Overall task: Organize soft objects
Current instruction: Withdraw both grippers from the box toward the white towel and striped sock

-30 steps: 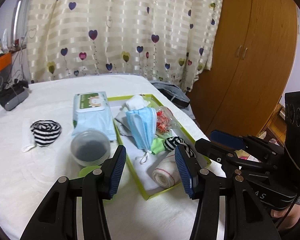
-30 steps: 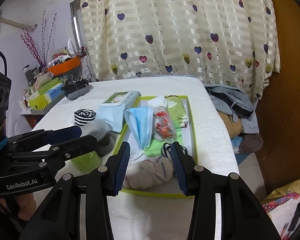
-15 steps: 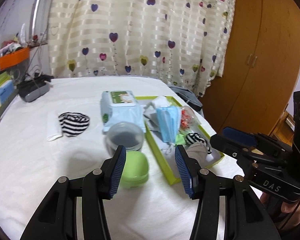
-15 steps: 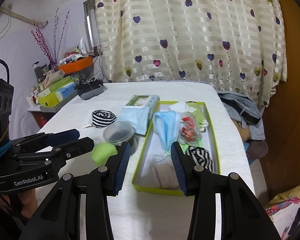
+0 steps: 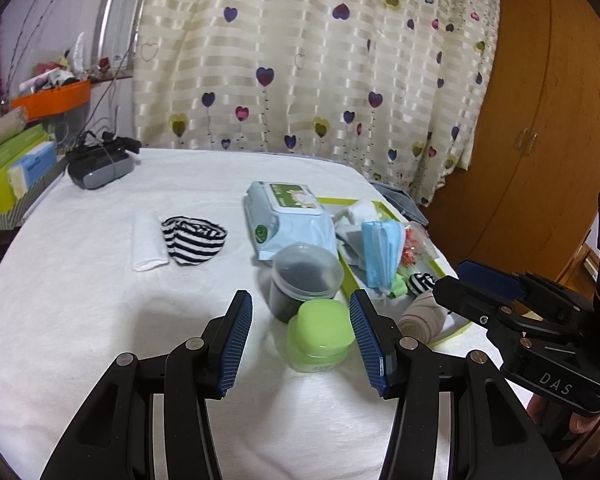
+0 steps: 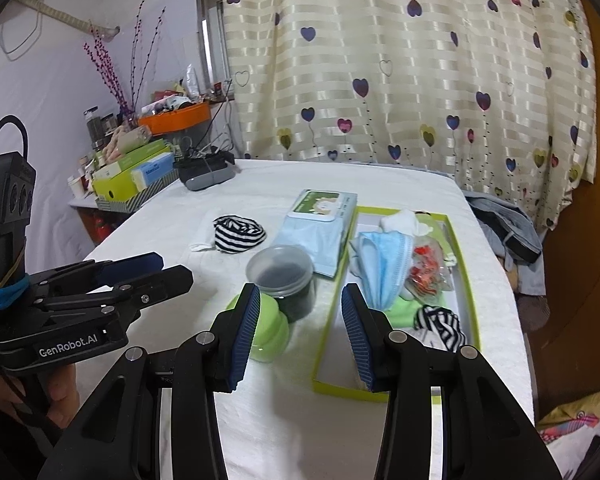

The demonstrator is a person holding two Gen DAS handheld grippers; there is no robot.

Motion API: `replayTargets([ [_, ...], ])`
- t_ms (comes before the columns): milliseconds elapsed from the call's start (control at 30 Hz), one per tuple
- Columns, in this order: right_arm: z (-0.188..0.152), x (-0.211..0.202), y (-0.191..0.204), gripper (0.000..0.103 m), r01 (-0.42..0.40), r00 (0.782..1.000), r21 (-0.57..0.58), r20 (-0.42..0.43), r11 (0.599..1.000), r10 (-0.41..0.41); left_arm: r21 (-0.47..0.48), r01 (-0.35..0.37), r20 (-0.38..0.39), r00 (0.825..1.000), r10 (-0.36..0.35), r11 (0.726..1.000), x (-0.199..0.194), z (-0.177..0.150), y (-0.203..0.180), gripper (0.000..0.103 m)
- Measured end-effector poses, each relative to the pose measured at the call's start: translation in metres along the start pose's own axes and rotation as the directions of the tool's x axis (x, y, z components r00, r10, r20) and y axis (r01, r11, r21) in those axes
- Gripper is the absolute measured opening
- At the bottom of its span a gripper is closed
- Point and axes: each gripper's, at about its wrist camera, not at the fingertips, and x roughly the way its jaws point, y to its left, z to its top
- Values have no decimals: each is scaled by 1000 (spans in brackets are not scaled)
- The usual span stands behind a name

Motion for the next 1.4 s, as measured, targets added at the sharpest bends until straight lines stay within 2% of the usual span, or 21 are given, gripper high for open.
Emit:
replayTargets([
  [567,15,26,26,44,-57,998,-40,-22,998,56,-46,-33,-3,999,33,998,8,5,34,50],
  [900,33,59,47,44,-114,992,-89,-56,989,109,-92,-78,-7,997,78,993,17,17,75,50],
  [1400,55,106,71,44,-140,983,-122,-135,983,124,-152,-156,-11,988,156,976,26,28,135,50],
])
